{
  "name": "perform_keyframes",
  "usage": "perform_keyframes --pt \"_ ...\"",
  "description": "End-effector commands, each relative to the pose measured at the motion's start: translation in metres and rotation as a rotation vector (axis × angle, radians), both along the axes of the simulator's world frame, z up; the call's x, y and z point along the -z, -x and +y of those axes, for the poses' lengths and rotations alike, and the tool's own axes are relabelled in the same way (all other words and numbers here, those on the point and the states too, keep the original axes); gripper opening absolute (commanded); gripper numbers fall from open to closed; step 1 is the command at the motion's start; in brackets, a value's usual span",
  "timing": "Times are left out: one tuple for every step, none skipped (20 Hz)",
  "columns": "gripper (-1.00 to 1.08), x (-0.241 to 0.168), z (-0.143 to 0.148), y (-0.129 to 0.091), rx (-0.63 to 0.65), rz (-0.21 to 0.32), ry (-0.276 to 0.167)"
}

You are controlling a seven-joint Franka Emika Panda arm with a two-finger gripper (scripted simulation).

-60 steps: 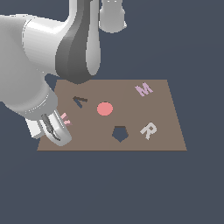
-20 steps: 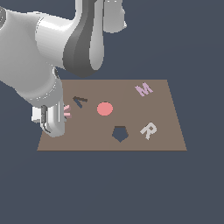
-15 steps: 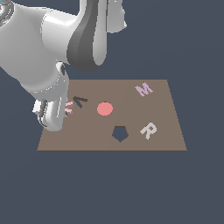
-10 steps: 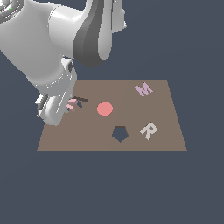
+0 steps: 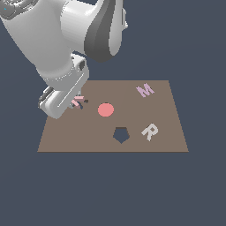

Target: Insert a designated object into the corresponding slot on a board.

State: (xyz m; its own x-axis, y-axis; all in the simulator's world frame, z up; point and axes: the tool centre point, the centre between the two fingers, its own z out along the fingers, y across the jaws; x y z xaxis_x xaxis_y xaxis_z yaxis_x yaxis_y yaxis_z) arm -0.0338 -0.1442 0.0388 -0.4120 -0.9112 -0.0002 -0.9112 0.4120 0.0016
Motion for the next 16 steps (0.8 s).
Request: perform_keyframes --pt "-1.0 -0.0005 0.0039 0.0028 0.051 0.0 0.0" --pt "-1.0 -0.0007 0.0054 0.0036 0.067 0.0 0.0" --pt "-1.0 -0.0008 0.0067 0.0043 0.081 0.0 0.0" --pt "-1.0 -0.0009 0.0079 0.0049 0.095 0.0 0.0" --pt "-1.0 -0.001 0.009 0.0055 0.107 0.0 0.0" --pt "-1.0 -0.0011 0.01 0.0059 0.117 0.0 0.0" --pt "-1.0 -0.0011 0.0109 0.0063 0.127 0.0 0.0" --pt "-1.0 -0.0012 0.0116 0.0067 0.135 0.0 0.0" --pt "-1.0 -0.0013 0.0122 0.0069 0.141 0.0 0.0" --pt "-1.0 -0.0013 0.0128 0.0071 0.147 0.0 0.0" --pt "-1.0 -0.0013 0.0132 0.0073 0.151 0.0 0.0" --pt "-1.0 -0.0013 0.0134 0.0074 0.154 0.0 0.0" --pt "-1.0 -0.0014 0.0136 0.0074 0.155 0.0 0.0" --pt "-1.0 -0.0014 0.0137 0.0073 0.155 0.0 0.0" --pt "-1.0 -0.0013 0.0135 0.0072 0.154 0.0 0.0" --pt "-1.0 -0.0013 0.0133 0.0071 0.151 0.0 0.0"
